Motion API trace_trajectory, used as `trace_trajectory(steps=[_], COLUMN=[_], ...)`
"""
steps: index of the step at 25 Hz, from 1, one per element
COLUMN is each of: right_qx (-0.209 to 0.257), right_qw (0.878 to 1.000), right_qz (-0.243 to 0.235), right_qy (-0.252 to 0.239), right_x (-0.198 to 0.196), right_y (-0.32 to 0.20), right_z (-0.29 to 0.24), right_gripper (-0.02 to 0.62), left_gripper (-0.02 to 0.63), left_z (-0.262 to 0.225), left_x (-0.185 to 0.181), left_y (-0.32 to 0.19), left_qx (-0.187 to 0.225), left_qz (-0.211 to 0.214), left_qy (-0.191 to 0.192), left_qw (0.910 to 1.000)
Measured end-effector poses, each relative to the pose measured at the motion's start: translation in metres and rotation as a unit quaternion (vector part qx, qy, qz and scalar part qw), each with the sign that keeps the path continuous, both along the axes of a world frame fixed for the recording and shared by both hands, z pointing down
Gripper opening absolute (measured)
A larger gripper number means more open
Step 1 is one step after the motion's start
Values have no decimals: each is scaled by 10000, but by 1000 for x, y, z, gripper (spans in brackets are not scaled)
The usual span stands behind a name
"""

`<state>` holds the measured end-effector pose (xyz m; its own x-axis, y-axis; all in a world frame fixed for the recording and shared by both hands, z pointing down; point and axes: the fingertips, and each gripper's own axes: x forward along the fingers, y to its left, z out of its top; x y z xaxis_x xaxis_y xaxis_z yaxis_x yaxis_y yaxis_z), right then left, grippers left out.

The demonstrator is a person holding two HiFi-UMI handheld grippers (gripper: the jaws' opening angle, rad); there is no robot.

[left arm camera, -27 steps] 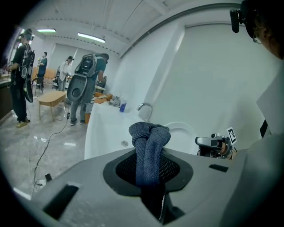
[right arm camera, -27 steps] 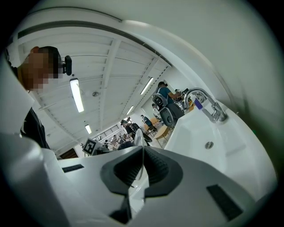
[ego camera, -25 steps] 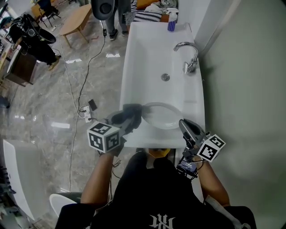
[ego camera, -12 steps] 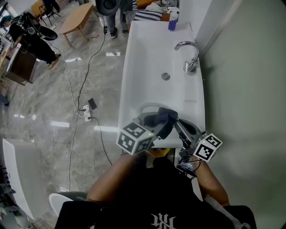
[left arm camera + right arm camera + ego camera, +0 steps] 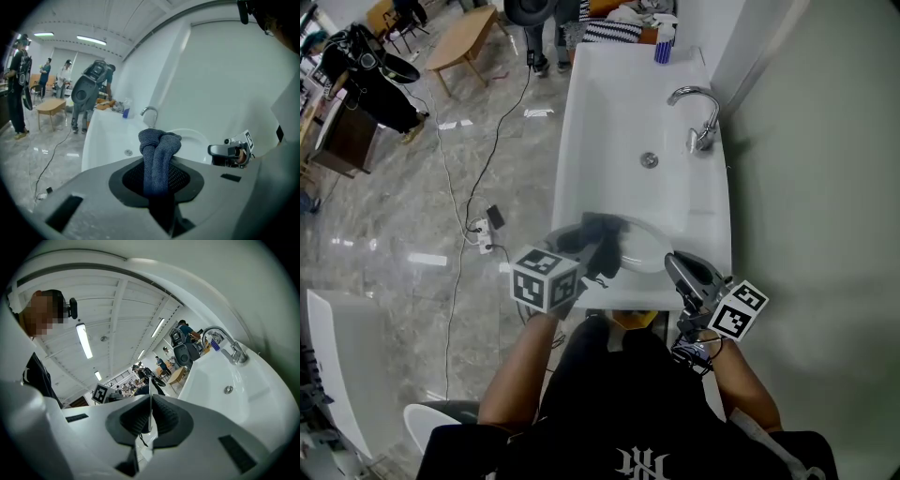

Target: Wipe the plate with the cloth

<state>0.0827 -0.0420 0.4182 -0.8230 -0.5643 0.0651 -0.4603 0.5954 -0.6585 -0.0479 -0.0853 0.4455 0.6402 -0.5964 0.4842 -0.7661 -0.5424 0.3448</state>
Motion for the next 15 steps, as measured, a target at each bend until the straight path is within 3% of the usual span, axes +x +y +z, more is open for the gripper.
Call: trace_trajectory(steps=[5, 7, 11, 15], right_qx=[-50, -97, -117, -104], right_qw=[9998, 9996, 9996, 9999], right_qz=[173, 272, 267, 101], right_qy=[43, 46, 40, 35], right_x=[6, 9, 2, -10], right_y=[-4, -5, -6, -4], right_z=[1, 4, 8, 6], right_gripper=[11, 9, 9, 9], left_gripper=[63, 63, 63, 63], left_z=[-6, -22, -40, -27], left_x=[-39, -20, 61, 90], left_y=[8, 20, 42, 33], left_qx=[-86, -19, 112, 81], left_qz=[-435, -143, 862, 1084], left_qy=[125, 319, 659, 565], left_qw=[9989, 9994, 9940, 9925])
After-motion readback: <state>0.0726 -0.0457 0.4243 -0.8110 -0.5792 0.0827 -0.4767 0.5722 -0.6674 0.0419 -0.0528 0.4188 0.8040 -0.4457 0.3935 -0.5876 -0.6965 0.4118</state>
